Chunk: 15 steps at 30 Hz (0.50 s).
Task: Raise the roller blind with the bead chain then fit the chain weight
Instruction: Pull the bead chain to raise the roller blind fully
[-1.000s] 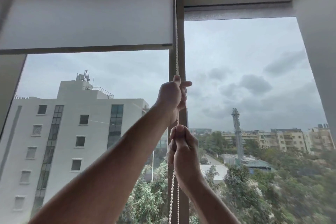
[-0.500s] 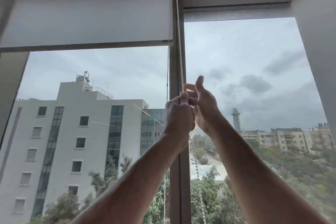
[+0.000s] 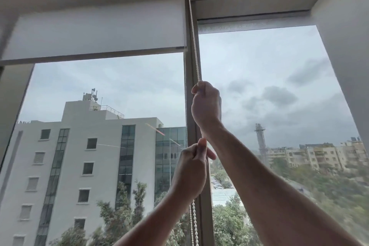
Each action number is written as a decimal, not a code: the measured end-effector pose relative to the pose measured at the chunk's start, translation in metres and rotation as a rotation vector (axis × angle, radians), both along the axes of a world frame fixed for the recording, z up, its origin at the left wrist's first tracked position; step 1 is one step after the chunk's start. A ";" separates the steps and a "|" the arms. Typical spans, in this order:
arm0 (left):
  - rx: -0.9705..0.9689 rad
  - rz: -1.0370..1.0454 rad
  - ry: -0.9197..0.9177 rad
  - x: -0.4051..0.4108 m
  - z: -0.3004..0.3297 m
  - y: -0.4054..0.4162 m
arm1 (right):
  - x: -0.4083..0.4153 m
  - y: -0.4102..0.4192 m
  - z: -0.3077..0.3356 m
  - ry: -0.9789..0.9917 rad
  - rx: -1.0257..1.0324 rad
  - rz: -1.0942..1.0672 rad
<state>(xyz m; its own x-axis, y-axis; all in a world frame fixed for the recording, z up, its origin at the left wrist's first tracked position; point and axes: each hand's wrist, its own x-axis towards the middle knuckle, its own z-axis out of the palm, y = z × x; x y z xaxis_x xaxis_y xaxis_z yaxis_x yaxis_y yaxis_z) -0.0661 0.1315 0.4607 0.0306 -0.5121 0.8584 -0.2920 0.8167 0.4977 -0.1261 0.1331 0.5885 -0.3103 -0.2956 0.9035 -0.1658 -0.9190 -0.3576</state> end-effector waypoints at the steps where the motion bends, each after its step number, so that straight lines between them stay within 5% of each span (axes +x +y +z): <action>1: 0.016 0.035 -0.037 0.006 0.003 -0.001 | 0.000 -0.001 -0.004 0.003 -0.023 -0.005; 6: 0.145 0.117 0.015 0.032 0.041 0.002 | 0.009 0.002 -0.030 0.004 -0.132 -0.028; 15: 0.076 -0.023 0.106 0.011 0.143 0.039 | 0.022 -0.011 -0.111 0.083 -0.234 0.000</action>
<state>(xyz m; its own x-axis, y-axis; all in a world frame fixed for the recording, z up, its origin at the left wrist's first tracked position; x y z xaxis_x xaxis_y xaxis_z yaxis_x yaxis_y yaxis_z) -0.0551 0.1708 0.6036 0.1063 -0.5769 0.8098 -0.2166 0.7815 0.5852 -0.1044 0.1219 0.4779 -0.2321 -0.0749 0.9698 -0.1861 -0.9752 -0.1199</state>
